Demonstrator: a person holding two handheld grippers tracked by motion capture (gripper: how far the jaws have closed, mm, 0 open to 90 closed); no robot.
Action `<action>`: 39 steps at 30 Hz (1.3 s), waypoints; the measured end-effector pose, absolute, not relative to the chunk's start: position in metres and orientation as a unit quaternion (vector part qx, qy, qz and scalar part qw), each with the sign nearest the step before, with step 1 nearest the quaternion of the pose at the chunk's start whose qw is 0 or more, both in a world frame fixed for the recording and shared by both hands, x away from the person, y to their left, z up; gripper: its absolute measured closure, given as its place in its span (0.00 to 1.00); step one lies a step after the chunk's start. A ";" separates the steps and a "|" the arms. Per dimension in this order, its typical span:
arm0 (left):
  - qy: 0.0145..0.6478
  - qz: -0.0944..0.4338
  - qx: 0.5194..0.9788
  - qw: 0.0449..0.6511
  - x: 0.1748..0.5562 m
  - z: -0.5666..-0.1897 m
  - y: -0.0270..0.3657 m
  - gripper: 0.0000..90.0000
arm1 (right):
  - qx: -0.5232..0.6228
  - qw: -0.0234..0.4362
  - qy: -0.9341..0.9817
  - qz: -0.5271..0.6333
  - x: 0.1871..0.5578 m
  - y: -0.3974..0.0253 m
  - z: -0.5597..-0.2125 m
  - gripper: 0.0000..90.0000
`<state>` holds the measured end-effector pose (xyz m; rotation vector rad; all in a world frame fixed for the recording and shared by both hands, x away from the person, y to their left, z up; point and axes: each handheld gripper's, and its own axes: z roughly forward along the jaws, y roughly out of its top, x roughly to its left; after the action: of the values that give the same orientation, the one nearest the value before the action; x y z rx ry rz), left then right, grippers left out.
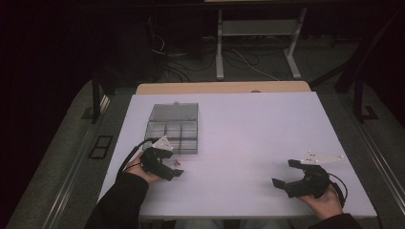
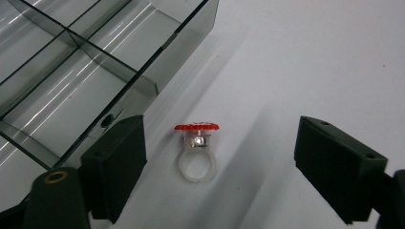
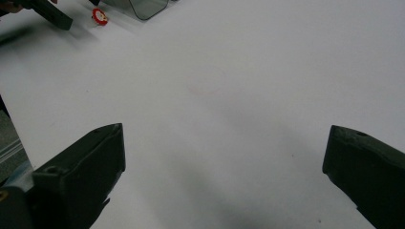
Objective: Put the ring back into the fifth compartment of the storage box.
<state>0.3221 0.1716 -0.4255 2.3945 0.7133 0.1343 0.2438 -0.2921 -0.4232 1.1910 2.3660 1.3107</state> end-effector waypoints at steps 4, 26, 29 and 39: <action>0.270 0.048 0.910 0.312 0.324 -0.427 0.172 0.27 | 0.401 0.093 0.797 0.442 0.244 -0.292 -0.423 0.00; 0.272 0.056 0.909 0.312 0.333 -0.433 0.175 0.53 | 0.401 0.090 0.798 0.441 0.243 -0.293 -0.424 0.00; 0.273 0.056 0.909 0.309 0.333 -0.434 0.175 0.56 | 0.402 0.090 0.797 0.441 0.243 -0.293 -0.424 0.00; 0.278 0.057 0.908 0.307 0.334 -0.435 0.174 0.69 | 0.403 0.090 0.797 0.440 0.244 -0.293 -0.424 0.00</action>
<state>0.3342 0.1741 -0.4346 2.4022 0.7359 0.1505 0.2436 -0.2926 -0.4242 1.1973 2.3714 1.3093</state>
